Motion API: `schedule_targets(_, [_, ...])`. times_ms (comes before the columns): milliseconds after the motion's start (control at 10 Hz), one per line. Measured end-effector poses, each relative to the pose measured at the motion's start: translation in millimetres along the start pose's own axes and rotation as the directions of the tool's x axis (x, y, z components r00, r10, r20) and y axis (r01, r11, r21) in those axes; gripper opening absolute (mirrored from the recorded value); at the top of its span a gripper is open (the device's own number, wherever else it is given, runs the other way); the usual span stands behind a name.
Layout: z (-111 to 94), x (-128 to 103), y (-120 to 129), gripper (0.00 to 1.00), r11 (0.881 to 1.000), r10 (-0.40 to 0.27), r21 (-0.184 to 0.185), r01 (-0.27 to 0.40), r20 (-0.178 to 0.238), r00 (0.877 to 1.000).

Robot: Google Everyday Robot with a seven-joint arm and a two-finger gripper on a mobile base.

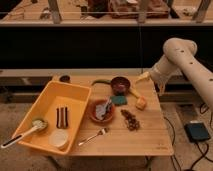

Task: Wipe purple bowl with sponge

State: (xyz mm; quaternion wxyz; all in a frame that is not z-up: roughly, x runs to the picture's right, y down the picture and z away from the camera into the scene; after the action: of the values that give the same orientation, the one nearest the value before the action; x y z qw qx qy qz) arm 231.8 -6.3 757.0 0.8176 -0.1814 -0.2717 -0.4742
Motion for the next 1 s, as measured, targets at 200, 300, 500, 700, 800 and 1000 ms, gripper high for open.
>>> schedule_targets(200, [6.2, 0.8, -5.0, 0.8, 0.998, 0.057, 0.006, -0.057, -0.001, 0.998])
schedule_targets(300, [5.5, 1.7, -4.4, 0.8, 0.998, 0.064, 0.009, -0.064, 0.0, 0.998])
schedule_targets(500, [8.4, 1.7, -5.8, 0.8, 0.993, 0.114, 0.018, -0.115, 0.027, 0.993])
schedule_targets(700, [20.0, -9.7, -25.2, 0.8, 0.988, 0.151, 0.032, -0.153, 0.052, 0.987])
schedule_targets(800, [28.7, -18.9, -39.0, 0.8, 0.983, 0.175, 0.037, -0.177, 0.062, 0.983])
schedule_targets(1000, [49.7, -38.9, -73.5, 0.8, 0.976, 0.214, 0.03, -0.217, 0.071, 0.974])
